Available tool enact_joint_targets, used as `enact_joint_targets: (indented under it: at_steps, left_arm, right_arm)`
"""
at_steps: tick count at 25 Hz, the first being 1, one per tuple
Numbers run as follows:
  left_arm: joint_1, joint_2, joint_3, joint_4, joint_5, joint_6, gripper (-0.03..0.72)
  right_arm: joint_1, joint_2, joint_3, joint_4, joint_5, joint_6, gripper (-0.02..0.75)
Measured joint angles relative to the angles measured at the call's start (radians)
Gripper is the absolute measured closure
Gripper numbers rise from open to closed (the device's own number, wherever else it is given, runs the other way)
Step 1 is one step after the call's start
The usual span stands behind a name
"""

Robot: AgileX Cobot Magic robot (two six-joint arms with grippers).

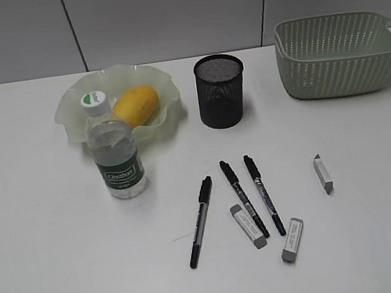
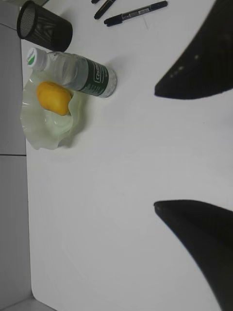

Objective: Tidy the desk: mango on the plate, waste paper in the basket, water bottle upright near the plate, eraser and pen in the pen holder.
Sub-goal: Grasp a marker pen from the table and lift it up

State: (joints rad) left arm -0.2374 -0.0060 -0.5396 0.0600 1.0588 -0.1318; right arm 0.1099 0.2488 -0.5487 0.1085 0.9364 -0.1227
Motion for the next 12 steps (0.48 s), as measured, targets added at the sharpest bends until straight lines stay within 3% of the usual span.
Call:
enact_joint_targets:
  at_steps: [7, 12]
  left_arm:
    - [0.0, 0.0, 0.0, 0.001, 0.0, 0.0, 0.201]
    - [0.0, 0.0, 0.0, 0.001, -0.001, 0.0, 0.201]
  right_arm:
    - [0.0, 0.49, -0.021, 0.147, -0.22, -0.072, 0.304]
    - [0.0, 0.873, -0.064, 0.218, -0.337, -0.1, 0.283]
